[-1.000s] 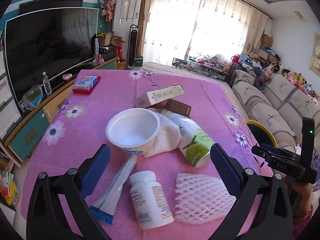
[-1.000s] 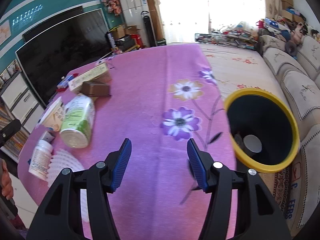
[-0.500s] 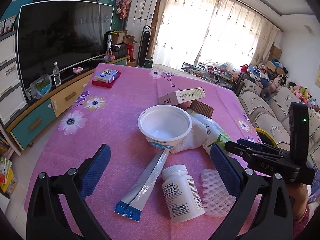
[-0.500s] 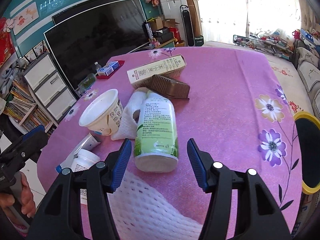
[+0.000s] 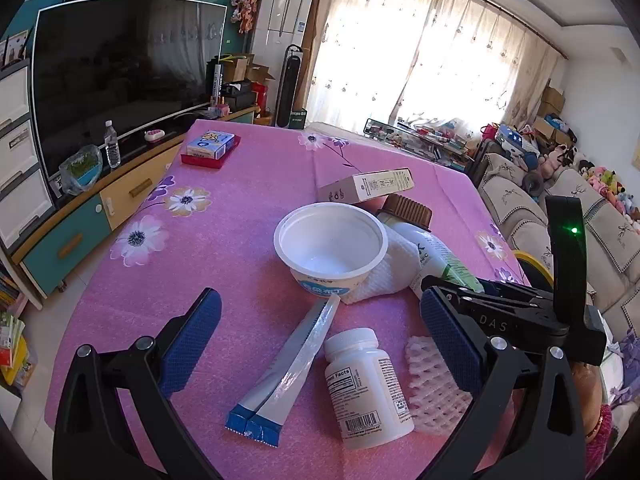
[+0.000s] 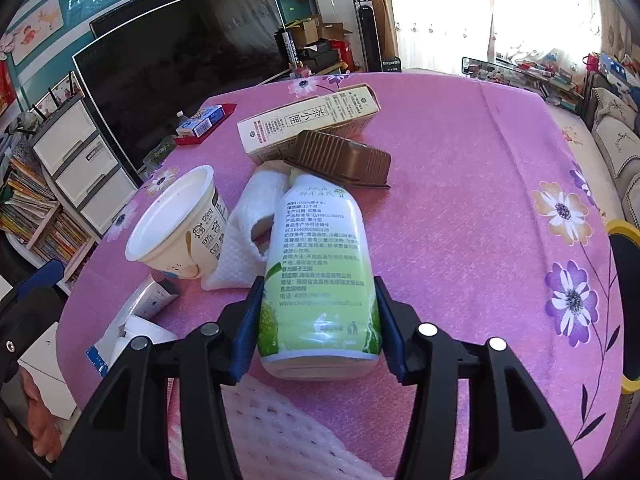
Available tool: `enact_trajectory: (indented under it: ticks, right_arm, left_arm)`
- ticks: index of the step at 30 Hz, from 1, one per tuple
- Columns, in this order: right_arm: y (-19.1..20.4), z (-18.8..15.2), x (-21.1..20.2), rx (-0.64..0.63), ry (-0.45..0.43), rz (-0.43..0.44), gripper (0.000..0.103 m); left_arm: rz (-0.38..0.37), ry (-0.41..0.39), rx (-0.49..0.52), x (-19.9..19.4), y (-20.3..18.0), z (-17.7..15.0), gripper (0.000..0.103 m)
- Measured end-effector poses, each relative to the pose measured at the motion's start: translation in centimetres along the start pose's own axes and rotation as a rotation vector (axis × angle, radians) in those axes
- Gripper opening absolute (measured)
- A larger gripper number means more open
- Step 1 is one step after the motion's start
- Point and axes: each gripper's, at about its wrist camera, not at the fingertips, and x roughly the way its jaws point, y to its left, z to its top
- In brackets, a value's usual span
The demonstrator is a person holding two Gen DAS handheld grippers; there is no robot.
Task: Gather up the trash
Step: 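Close the right tool around the green-labeled bottle, then lift the bottle with the right tool and carry it toward the bin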
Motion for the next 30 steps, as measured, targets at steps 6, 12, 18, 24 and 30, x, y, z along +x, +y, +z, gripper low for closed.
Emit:
enact_trajectory:
  ticks: [6, 12, 18, 24, 30]
  right_arm:
    - [-0.2, -0.9, -1.9, -0.018, -0.006, 0.029, 0.049]
    - [-1.0, -2.0, -4.9, -0.005, -0.024, 0.069, 0.049]
    - [-2.0, -2.8, -7.3, 0.028, -0.053, 0.084, 0.049]
    - [-3.2, -2.8, -9.4, 0.070, -0.102, 0.100, 0.049]
    - [-4.0, -2.6, -10.6, 0.094, -0.145, 0.094, 0.049]
  left_arm:
    - [0.002, 0.006, 0.008, 0.7, -0.3, 0.2, 0.098]
    - [-0.001, 0.013, 0.021, 1.1, -0.7, 0.3, 0.098]
    - [-0.005, 0.012, 0.037, 1.1, -1.2, 0.1, 0.098]
    - [-0.007, 0.015, 0.042, 1.1, -1.5, 0.0, 0.098]
    - [-0.009, 0.017, 0.060, 1.0, -2.1, -0.4, 0.098]
